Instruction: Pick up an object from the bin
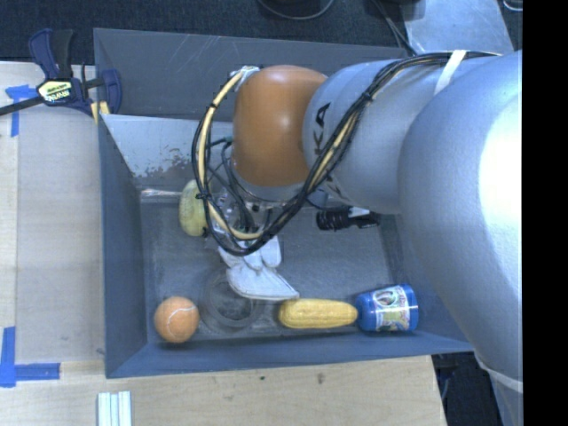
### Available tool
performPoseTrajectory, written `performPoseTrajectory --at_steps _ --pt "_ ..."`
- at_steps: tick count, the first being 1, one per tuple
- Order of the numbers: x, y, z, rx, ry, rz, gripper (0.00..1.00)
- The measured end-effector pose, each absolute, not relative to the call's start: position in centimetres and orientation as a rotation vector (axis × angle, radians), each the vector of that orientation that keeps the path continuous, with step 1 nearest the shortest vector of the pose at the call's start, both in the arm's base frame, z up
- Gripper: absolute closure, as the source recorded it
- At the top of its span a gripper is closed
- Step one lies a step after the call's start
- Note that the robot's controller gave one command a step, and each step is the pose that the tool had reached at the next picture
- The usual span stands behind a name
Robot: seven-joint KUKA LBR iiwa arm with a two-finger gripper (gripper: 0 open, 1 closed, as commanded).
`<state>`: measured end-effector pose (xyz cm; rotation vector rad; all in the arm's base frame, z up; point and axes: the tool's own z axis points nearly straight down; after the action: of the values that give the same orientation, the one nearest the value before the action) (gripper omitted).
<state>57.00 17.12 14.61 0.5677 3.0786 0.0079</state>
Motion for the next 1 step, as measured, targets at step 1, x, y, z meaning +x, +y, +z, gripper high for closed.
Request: performPoseTrajectory --at_steps 1 --pt "57.0 17.12 14.6 0.568 3.079 0.008 1.0"
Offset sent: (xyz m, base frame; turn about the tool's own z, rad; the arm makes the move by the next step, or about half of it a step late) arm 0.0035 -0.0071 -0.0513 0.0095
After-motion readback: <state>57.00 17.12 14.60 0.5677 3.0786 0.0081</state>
